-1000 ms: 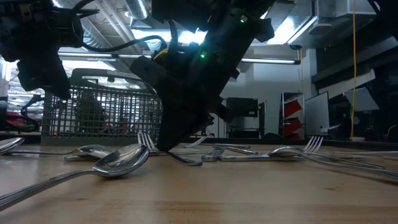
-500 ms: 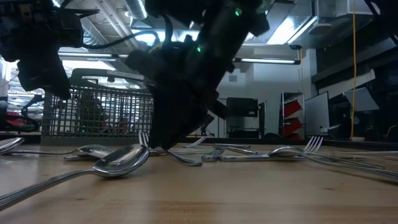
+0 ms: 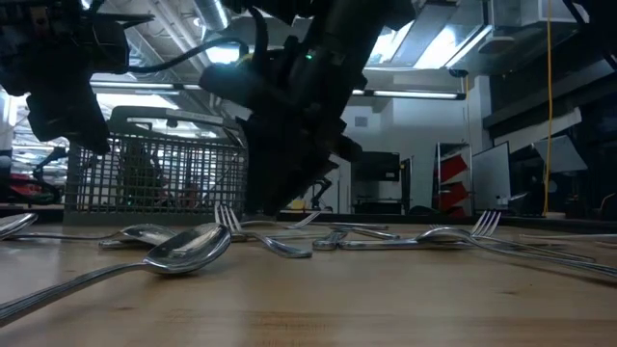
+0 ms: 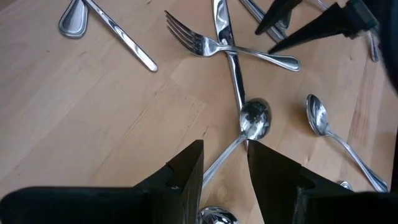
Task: Sort silverware
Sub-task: Put the silver fork into the silverware rack
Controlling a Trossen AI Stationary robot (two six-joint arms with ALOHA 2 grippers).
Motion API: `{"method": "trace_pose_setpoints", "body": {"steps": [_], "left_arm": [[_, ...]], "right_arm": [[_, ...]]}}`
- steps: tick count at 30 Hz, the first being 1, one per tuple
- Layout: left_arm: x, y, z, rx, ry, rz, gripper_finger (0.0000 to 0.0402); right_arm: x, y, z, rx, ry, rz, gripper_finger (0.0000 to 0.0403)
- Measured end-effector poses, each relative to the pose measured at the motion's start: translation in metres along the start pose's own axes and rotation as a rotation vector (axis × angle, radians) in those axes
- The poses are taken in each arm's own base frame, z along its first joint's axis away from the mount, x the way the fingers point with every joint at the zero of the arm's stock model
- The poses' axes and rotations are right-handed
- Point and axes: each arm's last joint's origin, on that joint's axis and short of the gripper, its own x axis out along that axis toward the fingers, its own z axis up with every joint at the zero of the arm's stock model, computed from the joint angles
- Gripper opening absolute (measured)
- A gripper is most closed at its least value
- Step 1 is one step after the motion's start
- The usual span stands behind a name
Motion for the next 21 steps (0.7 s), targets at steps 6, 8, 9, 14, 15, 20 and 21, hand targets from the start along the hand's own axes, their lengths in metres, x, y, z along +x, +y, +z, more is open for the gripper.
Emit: {"method": "trace_pose_setpoints", "body": {"steps": [6, 8, 9, 14, 15, 20, 21], "left_arm": [[0.000, 0.000, 0.000, 0.004, 0.000, 0.000, 0.0117], [0.000, 0.000, 0.000, 0.004, 0.000, 0.000, 0.0117], [0.000, 0.000, 0.000, 0.004, 0.001, 0.001, 0.0117], [0.000, 0.000, 0.000, 0.005, 0.001, 0.001, 0.0117], [0.000, 0.000, 0.000, 0.003, -0.001, -0.001, 0.0117], [0.000, 0.000, -0.001, 0.010, 0.002, -0.003, 0.0117], [0.000, 0.000, -0.001, 0.009, 0.002, -0.003, 0.0117]], "right_arm": [[0.011, 0.001, -0.003, 0.003, -0.002, -0.006, 0.0121], [0.016, 0.001, -0.005, 0.000, 0.007, -0.012, 0.0121], [0.018, 0.001, -0.006, -0.001, 0.012, -0.016, 0.0121], [0.024, 0.000, -0.009, -0.007, 0.022, -0.035, 0.0121], [0.026, 0.000, -0.009, -0.008, 0.022, -0.040, 0.0121], [0.030, 0.000, -0.011, -0.011, 0.022, -0.051, 0.0099], [0.030, 0.000, -0.011, -0.011, 0.020, -0.051, 0.0088]]}}
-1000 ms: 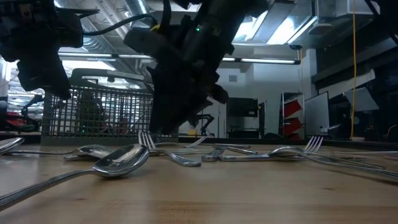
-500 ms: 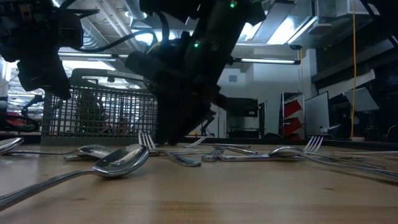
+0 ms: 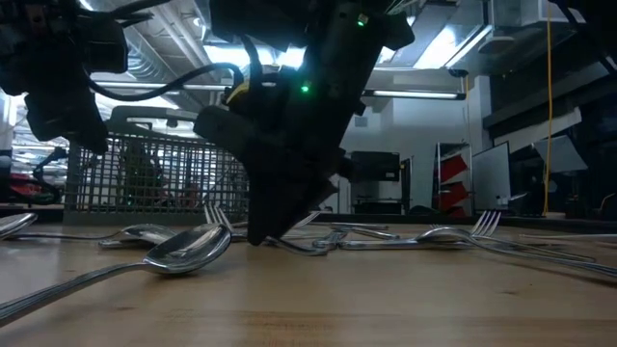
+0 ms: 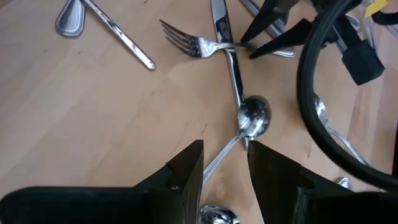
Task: Sort silverware
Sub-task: Put the silver fork into the silverware rack
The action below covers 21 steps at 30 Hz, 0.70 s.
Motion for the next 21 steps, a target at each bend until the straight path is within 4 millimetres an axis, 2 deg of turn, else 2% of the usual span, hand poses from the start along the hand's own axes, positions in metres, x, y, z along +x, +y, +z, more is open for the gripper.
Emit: {"method": "trace_pose_setpoints", "body": {"steps": [6, 11, 14, 21], "left_arm": [[0.000, 0.000, 0.000, 0.002, 0.000, 0.000, 0.0117], [0.000, 0.000, 0.000, 0.005, 0.001, 0.002, 0.0117], [-0.001, 0.000, 0.000, 0.022, -0.002, -0.003, 0.0117], [-0.015, 0.002, 0.003, 0.034, -0.032, -0.063, 0.0117]], "right_arm": [[0.000, 0.000, 0.000, -0.006, -0.008, 0.000, 0.0014], [-0.004, 0.002, 0.004, -0.012, 0.005, -0.001, 0.0027], [-0.010, 0.004, 0.010, -0.041, 0.013, -0.008, 0.0018], [-0.045, 0.009, 0.039, -0.130, -0.060, -0.061, 0.0014]]}}
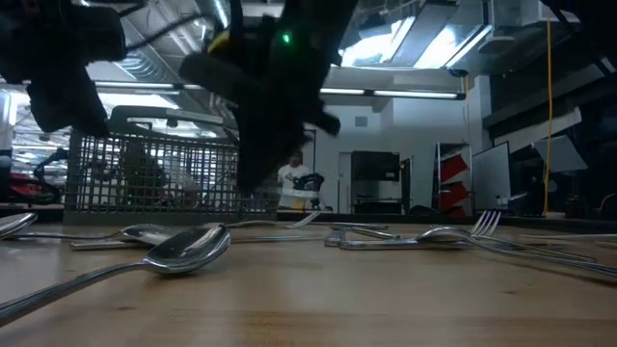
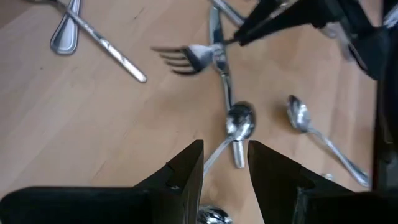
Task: Sort silverware
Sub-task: Put the silver fork into the silverware rack
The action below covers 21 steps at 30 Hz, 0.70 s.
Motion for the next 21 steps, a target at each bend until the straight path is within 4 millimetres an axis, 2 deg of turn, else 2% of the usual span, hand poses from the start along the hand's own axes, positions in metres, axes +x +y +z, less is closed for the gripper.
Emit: {"method": "trace_pose_setpoints", "body": {"steps": [4, 9, 12, 17, 21], "left_arm": [[-0.017, 0.002, 0.000, 0.012, -0.041, -0.051, 0.0117], [-0.038, 0.006, 0.000, 0.013, -0.147, -0.098, 0.0117], [-0.048, 0.007, 0.001, 0.022, -0.209, -0.126, 0.0117], [-0.056, 0.009, 0.002, 0.013, -0.271, -0.139, 0.0117], [-0.057, 0.009, 0.001, 0.015, -0.274, -0.141, 0.0117]], "right_arm": [[-0.021, -0.007, 0.024, -0.037, -0.094, -0.075, 0.0013], [-0.034, -0.027, 0.059, -0.057, -0.253, -0.173, 0.0013], [-0.033, -0.043, 0.084, -0.049, -0.376, -0.175, 0.0015], [-0.028, -0.080, 0.125, -0.022, -0.579, -0.172, 0.0013], [-0.020, -0.109, 0.146, 0.018, -0.681, -0.191, 0.0014]]}}
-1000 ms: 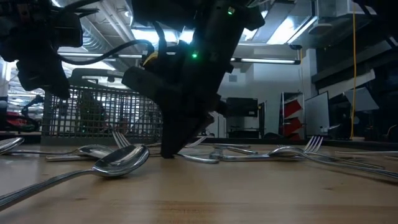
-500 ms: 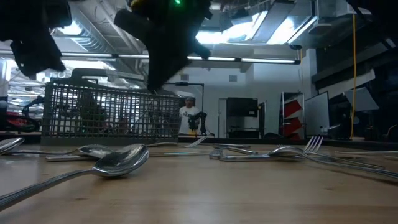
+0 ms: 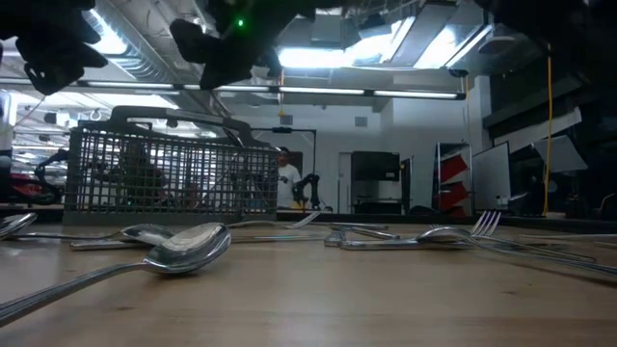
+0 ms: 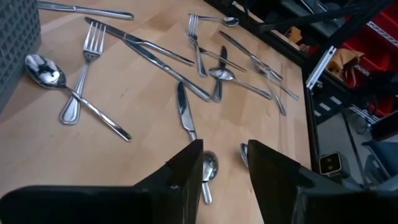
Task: Sort silverware
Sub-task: Put the silver fork into the silverware rack
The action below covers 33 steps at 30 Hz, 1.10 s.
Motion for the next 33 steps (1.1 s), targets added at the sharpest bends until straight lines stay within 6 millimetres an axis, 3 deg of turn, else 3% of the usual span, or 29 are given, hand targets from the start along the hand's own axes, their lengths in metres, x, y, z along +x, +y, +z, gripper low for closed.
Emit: {"method": "trace_pose_setpoints", "body": {"steps": [4, 11, 18, 33], "left_arm": [[0.000, 0.000, 0.000, 0.006, 0.000, -0.001, 0.0117], [0.000, 0.002, -0.001, 0.034, 0.011, 0.014, 0.0117], [0.000, 0.004, -0.003, 0.053, 0.024, 0.033, 0.0117], [0.000, 0.005, -0.004, 0.068, 0.033, 0.046, 0.0117]], "right_arm": [[0.021, -0.018, 0.004, 0.048, -0.084, 0.057, 0.0013], [0.057, -0.030, -0.017, 0.075, -0.117, 0.104, 0.0015], [0.067, -0.028, -0.034, 0.022, -0.054, 0.080, 0.0024], [0.068, -0.027, -0.049, -0.032, 0.073, 0.064, 0.0043]]}}
